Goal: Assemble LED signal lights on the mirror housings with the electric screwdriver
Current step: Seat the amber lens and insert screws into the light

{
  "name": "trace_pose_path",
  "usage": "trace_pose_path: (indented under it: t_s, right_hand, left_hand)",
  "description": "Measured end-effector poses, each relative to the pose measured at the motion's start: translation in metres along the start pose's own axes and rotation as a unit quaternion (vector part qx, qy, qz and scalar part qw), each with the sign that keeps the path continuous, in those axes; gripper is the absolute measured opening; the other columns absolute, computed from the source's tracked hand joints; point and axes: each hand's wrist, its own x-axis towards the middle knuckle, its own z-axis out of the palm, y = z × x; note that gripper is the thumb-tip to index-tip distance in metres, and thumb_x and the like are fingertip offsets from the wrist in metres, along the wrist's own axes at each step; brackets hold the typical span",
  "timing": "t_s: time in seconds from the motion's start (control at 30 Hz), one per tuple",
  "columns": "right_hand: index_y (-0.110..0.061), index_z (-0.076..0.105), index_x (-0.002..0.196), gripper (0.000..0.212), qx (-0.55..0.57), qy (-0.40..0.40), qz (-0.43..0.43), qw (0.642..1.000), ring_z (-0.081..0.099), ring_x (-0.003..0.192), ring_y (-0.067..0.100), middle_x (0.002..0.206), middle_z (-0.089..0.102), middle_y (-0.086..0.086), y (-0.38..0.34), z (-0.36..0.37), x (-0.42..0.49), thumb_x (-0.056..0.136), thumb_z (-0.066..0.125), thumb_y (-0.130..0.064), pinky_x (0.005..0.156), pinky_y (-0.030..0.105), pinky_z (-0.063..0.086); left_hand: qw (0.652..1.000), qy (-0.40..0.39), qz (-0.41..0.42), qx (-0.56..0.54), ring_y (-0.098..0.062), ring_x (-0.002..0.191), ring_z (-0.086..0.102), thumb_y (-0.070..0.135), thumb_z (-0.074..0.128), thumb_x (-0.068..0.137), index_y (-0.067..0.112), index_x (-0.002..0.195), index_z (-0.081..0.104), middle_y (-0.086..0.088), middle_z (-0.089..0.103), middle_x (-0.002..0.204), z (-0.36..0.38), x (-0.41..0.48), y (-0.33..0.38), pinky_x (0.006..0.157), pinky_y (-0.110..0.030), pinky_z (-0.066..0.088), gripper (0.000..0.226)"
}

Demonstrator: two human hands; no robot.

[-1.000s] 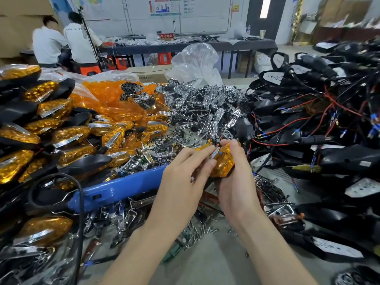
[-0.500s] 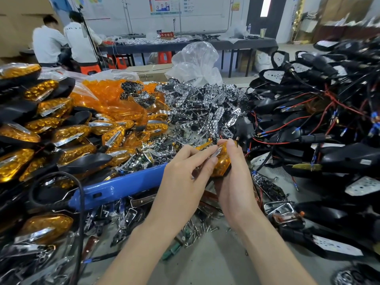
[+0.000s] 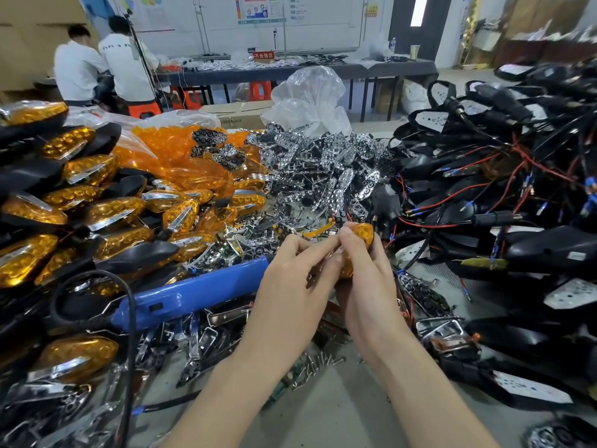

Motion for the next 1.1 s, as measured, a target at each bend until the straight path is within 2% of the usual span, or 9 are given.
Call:
trace_pose_path:
  t_s: [0.13, 0.23, 0.4, 0.57, 0.7, 0.77, 0.83, 0.97, 1.1]
  right_hand:
    - [-0.023, 0.070, 0.107, 0.015, 0.040, 0.039, 0.048, 0.997, 0.070, 0.094, 0.022, 0.103, 0.074, 0.006, -0.001, -0.005, 0.005, 0.100, 0.064, -0.034, 0.072, 0.036, 0.062]
    - [-0.014, 0.067, 0.115, 0.025, 0.055, 0.044, 0.065, 0.995, 0.071, 0.091, 0.024, 0.102, 0.076, 0.009, -0.003, -0.007, 0.007, 0.101, 0.062, -0.034, 0.079, 0.043, 0.062]
    - [-0.018, 0.069, 0.107, 0.020, 0.034, 0.034, 0.060, 0.997, 0.073, 0.088, 0.024, 0.100, 0.078, 0.005, -0.002, -0.007, 0.007, 0.101, 0.061, -0.035, 0.064, 0.032, 0.060]
    - [-0.015, 0.069, 0.117, 0.038, -0.018, 0.021, 0.087, 0.996, 0.073, 0.091, 0.033, 0.109, 0.077, 0.012, -0.003, -0.005, 0.005, 0.098, 0.063, -0.048, 0.063, 0.046, 0.057]
    - [-0.023, 0.073, 0.111, 0.033, -0.055, 0.005, 0.113, 0.992, 0.072, 0.097, 0.048, 0.104, 0.078, 0.016, -0.004, -0.005, 0.003, 0.096, 0.066, -0.052, 0.082, 0.061, 0.058]
    - [-0.018, 0.066, 0.119, 0.043, -0.077, 0.009, 0.110, 0.991, 0.069, 0.095, 0.053, 0.107, 0.076, 0.019, -0.003, -0.004, 0.002, 0.095, 0.065, -0.054, 0.083, 0.061, 0.056]
    - [-0.016, 0.066, 0.117, 0.043, -0.093, 0.014, 0.094, 0.991, 0.066, 0.089, 0.043, 0.104, 0.077, 0.016, -0.003, -0.003, 0.002, 0.096, 0.065, -0.053, 0.081, 0.060, 0.054]
    - [-0.022, 0.069, 0.113, 0.036, -0.129, 0.012, 0.085, 0.988, 0.063, 0.068, 0.021, 0.093, 0.077, 0.005, -0.002, -0.002, 0.004, 0.097, 0.062, -0.054, 0.053, 0.032, 0.046]
    - [-0.021, 0.068, 0.113, 0.031, -0.127, 0.001, 0.069, 0.989, 0.062, 0.055, 0.012, 0.097, 0.077, 0.006, -0.001, 0.000, 0.003, 0.099, 0.060, -0.048, 0.042, 0.024, 0.042]
  left_hand:
    - [0.998, -0.019, -0.030, -0.042, -0.005, 0.092, 0.059, 0.038, 0.056, 0.099, 0.040, 0.119, 0.069, 0.017, 0.059, 0.097, -0.006, -0.001, -0.006, 0.071, -0.013, 0.044, 0.023]
    - [0.995, -0.048, -0.060, -0.062, 0.003, 0.099, 0.060, 0.039, 0.054, 0.100, 0.047, 0.109, 0.065, 0.020, 0.065, 0.106, -0.010, 0.001, -0.007, 0.078, -0.010, 0.044, 0.017]
    - [0.978, -0.116, -0.111, -0.130, 0.008, 0.097, 0.060, 0.047, 0.048, 0.101, 0.050, 0.112, 0.060, 0.029, 0.066, 0.105, -0.013, 0.003, -0.008, 0.074, -0.003, 0.042, 0.017]
    - [0.949, -0.166, -0.192, -0.186, -0.026, 0.079, 0.069, 0.064, 0.043, 0.096, 0.055, 0.116, 0.060, 0.002, 0.069, 0.105, -0.019, 0.008, -0.010, 0.066, -0.034, 0.059, 0.027]
    - [0.893, -0.210, -0.280, -0.282, -0.026, 0.117, 0.063, 0.073, 0.055, 0.082, 0.052, 0.121, 0.062, -0.006, 0.068, 0.124, -0.021, 0.009, -0.014, 0.098, -0.055, 0.048, 0.046]
    - [0.858, -0.233, -0.303, -0.344, -0.019, 0.091, 0.068, 0.070, 0.060, 0.081, 0.047, 0.115, 0.068, -0.007, 0.071, 0.110, -0.024, 0.011, -0.012, 0.072, -0.039, 0.058, 0.042]
    - [0.837, -0.253, -0.307, -0.376, -0.013, 0.070, 0.059, 0.064, 0.055, 0.088, 0.044, 0.108, 0.072, -0.008, 0.069, 0.095, -0.028, 0.013, -0.007, 0.052, -0.026, 0.046, 0.033]
    - [0.825, -0.265, -0.319, -0.384, -0.012, 0.066, 0.056, 0.053, 0.047, 0.099, 0.030, 0.120, 0.067, -0.007, 0.065, 0.091, -0.029, 0.013, -0.003, 0.050, -0.024, 0.042, 0.038]
    - [0.815, -0.257, -0.346, -0.388, -0.014, 0.065, 0.052, 0.040, 0.040, 0.105, 0.015, 0.136, 0.053, -0.010, 0.062, 0.091, -0.028, 0.015, 0.001, 0.053, -0.025, 0.034, 0.042]
